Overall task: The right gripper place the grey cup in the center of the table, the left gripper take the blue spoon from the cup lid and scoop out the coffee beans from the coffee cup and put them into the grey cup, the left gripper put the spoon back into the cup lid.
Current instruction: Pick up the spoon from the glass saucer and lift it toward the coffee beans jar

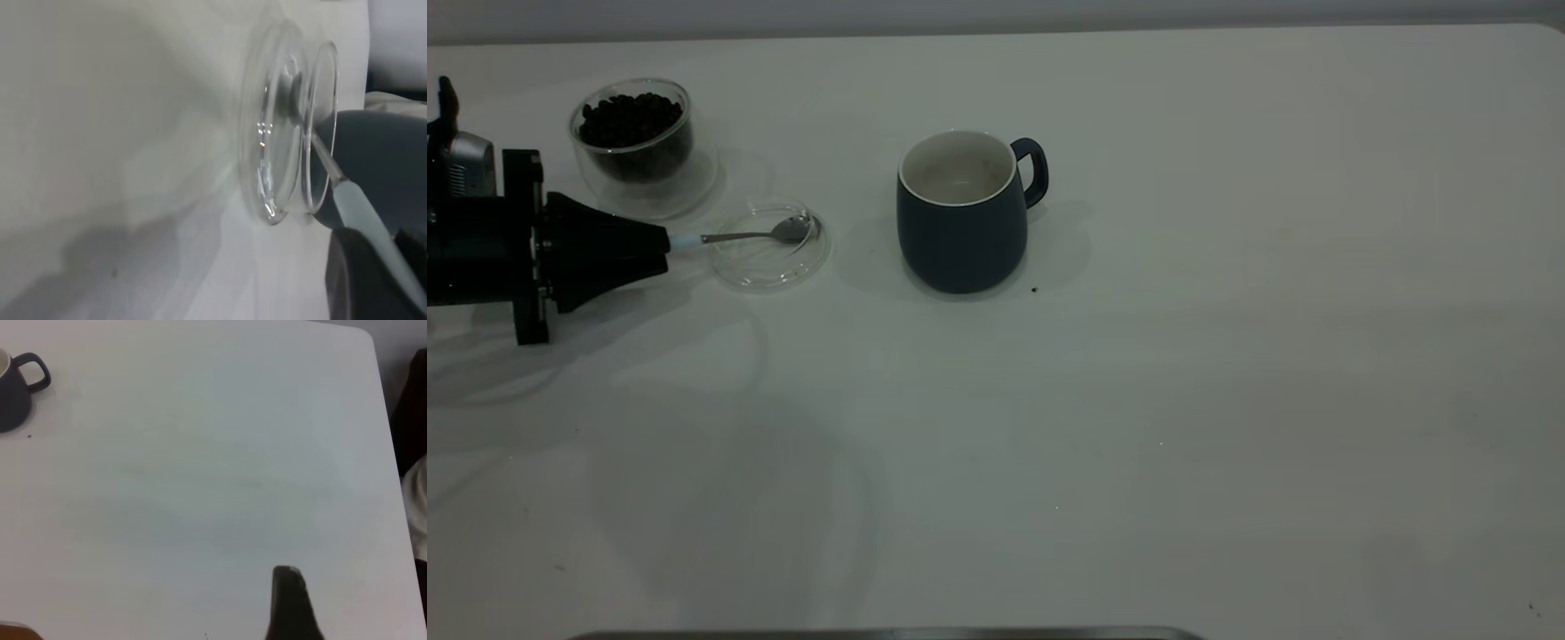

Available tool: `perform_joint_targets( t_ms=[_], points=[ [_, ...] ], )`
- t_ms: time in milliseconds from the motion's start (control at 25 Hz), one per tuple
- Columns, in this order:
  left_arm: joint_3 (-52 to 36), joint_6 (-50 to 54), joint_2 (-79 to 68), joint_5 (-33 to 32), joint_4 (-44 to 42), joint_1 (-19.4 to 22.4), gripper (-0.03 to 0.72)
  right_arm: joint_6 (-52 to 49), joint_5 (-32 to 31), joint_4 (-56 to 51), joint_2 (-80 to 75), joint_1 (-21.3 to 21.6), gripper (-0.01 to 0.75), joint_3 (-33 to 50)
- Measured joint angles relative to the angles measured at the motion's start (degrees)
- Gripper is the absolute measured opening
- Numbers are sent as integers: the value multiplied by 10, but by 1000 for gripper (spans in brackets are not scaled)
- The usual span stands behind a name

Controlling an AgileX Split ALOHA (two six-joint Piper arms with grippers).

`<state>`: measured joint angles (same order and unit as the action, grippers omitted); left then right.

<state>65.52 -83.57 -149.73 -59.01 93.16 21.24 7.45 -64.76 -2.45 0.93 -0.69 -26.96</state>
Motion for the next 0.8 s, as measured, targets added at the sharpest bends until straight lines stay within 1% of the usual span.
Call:
perform_joint_targets(
  t_ms=[400,800],
  points=[
    [0,0,0,-7,7,0,133,0,0,0,0,0,459,0],
    [0,33,12,-6,-35,1,133,0,0,0,0,0,459,0]
  ],
)
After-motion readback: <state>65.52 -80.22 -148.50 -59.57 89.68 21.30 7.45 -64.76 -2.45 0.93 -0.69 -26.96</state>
